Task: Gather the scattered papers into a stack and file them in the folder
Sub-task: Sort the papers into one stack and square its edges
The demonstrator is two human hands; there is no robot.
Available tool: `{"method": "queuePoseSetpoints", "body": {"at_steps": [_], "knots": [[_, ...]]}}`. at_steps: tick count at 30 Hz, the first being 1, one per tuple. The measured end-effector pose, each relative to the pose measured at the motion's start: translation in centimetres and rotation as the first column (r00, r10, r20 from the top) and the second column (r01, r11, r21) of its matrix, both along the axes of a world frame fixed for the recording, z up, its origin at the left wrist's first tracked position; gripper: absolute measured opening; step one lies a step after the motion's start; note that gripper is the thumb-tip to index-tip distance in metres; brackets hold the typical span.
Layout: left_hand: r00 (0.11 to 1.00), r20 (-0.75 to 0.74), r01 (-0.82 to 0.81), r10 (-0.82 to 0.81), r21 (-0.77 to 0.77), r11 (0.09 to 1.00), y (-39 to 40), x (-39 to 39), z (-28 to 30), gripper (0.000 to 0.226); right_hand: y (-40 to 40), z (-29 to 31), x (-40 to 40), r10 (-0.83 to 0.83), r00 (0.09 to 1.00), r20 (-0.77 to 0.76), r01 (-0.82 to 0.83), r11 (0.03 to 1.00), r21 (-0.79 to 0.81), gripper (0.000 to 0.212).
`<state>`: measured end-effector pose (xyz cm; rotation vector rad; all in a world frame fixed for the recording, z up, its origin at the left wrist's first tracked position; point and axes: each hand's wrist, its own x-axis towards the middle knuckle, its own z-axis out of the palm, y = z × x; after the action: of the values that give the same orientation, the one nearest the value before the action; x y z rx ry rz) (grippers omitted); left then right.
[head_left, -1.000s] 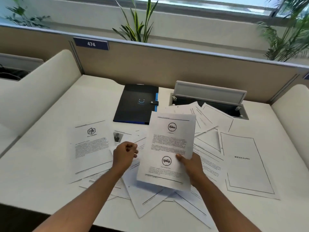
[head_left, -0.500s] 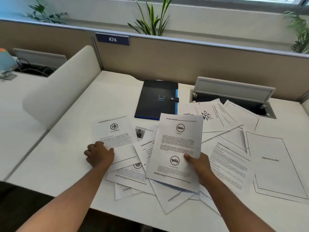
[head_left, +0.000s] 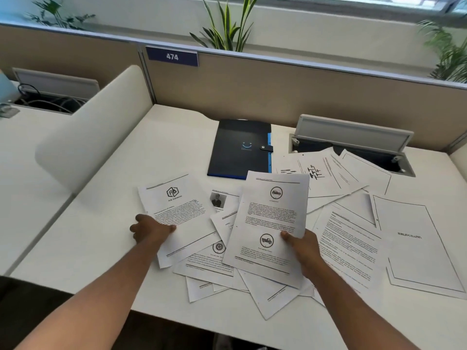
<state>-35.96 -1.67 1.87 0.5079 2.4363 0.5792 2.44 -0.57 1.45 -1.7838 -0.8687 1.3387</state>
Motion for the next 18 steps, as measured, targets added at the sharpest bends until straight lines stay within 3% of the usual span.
{"method": "queuePoseSetpoints", "body": {"at_steps": [4,6,12,18], "knots": [[0.997,-0.007,0.083,-0.083,0.100,0.991,-0.6,-0.5,-0.2,0.042,-0.1,-0.3,0.5,-0.012,1.000,0.002,0.012,1.000,0.008,0.021],[0.994,-0.043,0.104,-0.098,0.170,0.980,-0.6,0.0,0.0,0.033,-0.2,-0.4,0.7,-0.027,1.000,-0.005,0.028,1.000,0.014,0.023],[0.994,-0.029,0.105,-0.102,0.376,0.921,0.5,-0.4,1.3,0.019,-0.4,-0.3,1.3,-0.068,0.998,-0.016,0.069,0.997,0.026,0.019],[0.922,0.075,0.337,-0.380,0.326,0.883,0.4,-0.5,1.4,0.035,-0.5,-0.6,1.5,-0.082,0.997,-0.009,0.083,0.996,0.024,0.020]]}}
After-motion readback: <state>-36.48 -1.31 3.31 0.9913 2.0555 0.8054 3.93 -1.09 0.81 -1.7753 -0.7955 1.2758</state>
